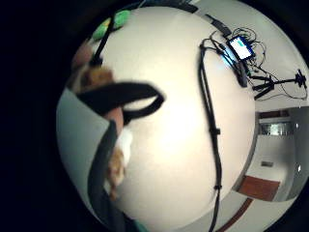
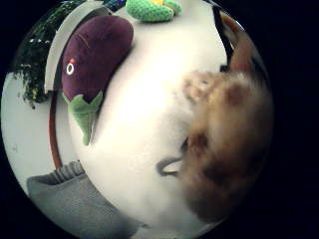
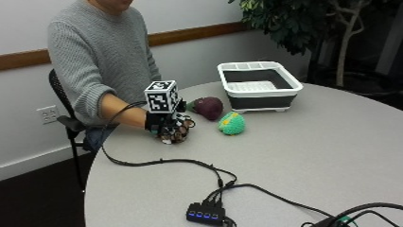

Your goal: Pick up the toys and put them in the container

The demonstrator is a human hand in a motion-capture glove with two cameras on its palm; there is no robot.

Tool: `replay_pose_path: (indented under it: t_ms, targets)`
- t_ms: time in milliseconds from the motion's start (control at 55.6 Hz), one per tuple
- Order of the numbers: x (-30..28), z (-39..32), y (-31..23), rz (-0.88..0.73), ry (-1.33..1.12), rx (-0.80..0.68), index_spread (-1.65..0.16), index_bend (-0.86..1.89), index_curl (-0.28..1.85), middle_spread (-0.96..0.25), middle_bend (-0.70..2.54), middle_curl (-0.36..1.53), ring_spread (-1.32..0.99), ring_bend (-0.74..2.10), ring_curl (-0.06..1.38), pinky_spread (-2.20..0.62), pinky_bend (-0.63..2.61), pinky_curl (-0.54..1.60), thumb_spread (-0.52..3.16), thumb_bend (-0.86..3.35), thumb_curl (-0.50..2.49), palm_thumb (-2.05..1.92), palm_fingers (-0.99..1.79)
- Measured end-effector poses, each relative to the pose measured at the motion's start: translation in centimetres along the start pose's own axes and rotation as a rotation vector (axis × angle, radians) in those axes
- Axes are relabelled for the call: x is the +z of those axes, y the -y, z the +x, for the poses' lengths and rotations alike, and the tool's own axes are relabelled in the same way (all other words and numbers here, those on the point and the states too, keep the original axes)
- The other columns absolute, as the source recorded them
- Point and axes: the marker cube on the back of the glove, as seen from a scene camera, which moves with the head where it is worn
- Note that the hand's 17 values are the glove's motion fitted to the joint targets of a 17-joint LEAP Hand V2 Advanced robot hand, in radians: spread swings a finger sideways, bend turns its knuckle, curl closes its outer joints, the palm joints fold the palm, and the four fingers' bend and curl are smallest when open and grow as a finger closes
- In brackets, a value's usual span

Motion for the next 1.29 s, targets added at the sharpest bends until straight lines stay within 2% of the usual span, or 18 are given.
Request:
replay_pose_path:
  t_ms: [90,306,360,450,521,593,845,935,971,1007,1025,1043,1079,1133,1205,1295]
  targets:
    - [-1.0,0.6,0.5,0.024,0.042,0.019,-0.4,0.37,0.47,-0.3,0.5,0.34,-0.36,0.73,0.27,-0.3,0.94,0.38,1.27,0.2,0.5,0.53,1.08]
    - [-6.9,-0.7,1.8,0.126,0.16,0.018,-0.37,0.5,0.64,-0.32,0.68,0.47,-0.46,0.82,0.37,-0.38,0.94,0.42,1.05,0.18,0.64,0.62,1.07]
    - [-9.4,-2.5,3.0,0.178,0.165,-0.036,-0.37,0.52,0.67,-0.32,0.7,0.49,-0.48,0.84,0.38,-0.39,0.95,0.43,1.0,0.17,0.67,0.62,1.06]
    - [-15.5,-7.4,6.8,0.265,0.198,-0.209,-0.36,0.55,0.73,-0.32,0.73,0.54,-0.49,0.84,0.4,-0.4,0.96,0.44,0.95,0.15,0.71,0.62,1.04]
    - [-20.5,-12.1,11.3,0.288,0.264,-0.271,-0.35,0.58,0.77,-0.32,0.75,0.57,-0.5,0.85,0.42,-0.4,0.97,0.45,0.9,0.13,0.74,0.61,1.03]
    - [-23.1,-16.5,14.4,0.286,0.273,-0.325,-0.34,0.6,0.8,-0.31,0.76,0.6,-0.51,0.86,0.43,-0.4,0.98,0.45,0.87,0.12,0.78,0.61,1.01]
    - [-22.1,-25.8,20.8,0.251,0.145,-0.384,-0.34,0.62,0.9,-0.31,0.78,0.7,-0.53,0.88,0.49,-0.4,1.05,0.47,0.8,0.08,0.87,0.58,0.96]
    - [-18.7,-26.2,22.4,0.145,-0.037,-0.208,-0.34,0.62,0.93,-0.31,0.78,0.73,-0.53,0.87,0.5,-0.39,1.08,0.48,0.8,0.07,0.89,0.59,0.93]
    - [-17.0,-27.0,22.4,0.017,-0.041,-0.19,-0.34,0.61,0.94,-0.31,0.72,0.73,-0.52,0.85,0.5,-0.38,1.08,0.47,0.81,0.04,0.89,0.55,0.82]
    - [-15.5,-27.5,21.9,-0.13,-0.003,-0.243,-0.34,0.55,0.95,-0.31,0.67,0.72,-0.51,0.87,0.52,-0.37,1.1,0.49,0.85,0.02,0.88,0.52,0.68]
    - [-14.9,-27.5,21.6,-0.185,0.019,-0.278,-0.34,0.48,0.92,-0.31,0.63,0.71,-0.48,0.74,0.48,-0.32,1.07,0.48,0.95,-0.04,0.82,0.4,0.32]
    - [-14.4,-27.3,21.4,-0.218,0.034,-0.303,-0.34,0.42,0.92,-0.28,0.44,0.66,-0.42,0.65,0.49,-0.27,1.2,0.55,0.99,-0.13,0.76,0.26,-0.09]
    - [-13.6,-26.9,21.2,-0.232,0.03,-0.288,-0.33,0.22,0.85,-0.21,0.23,0.59,-0.31,0.51,0.48,-0.2,1.32,0.58,0.99,-0.17,0.69,0.09,-0.54]
    - [-12.8,-26.2,21.2,-0.214,-0.019,-0.201,-0.34,0.08,0.71,-0.17,0.11,0.51,-0.22,0.31,0.38,-0.11,1.27,0.5,1.0,-0.13,0.63,-0.04,-0.51]
    - [-12.7,-26.9,20.3,-0.218,0.067,-0.331,-0.34,0.05,0.58,-0.13,0.05,0.43,-0.14,0.19,0.32,-0.04,1.23,0.47,1.01,-0.09,0.57,-0.08,-0.43]
    - [-13.1,-26.5,19.6,-0.202,0.106,-0.338,-0.33,0.07,0.5,-0.1,0.04,0.37,-0.09,0.17,0.29,0.02,1.18,0.44,1.03,-0.08,0.5,-0.08,-0.39]
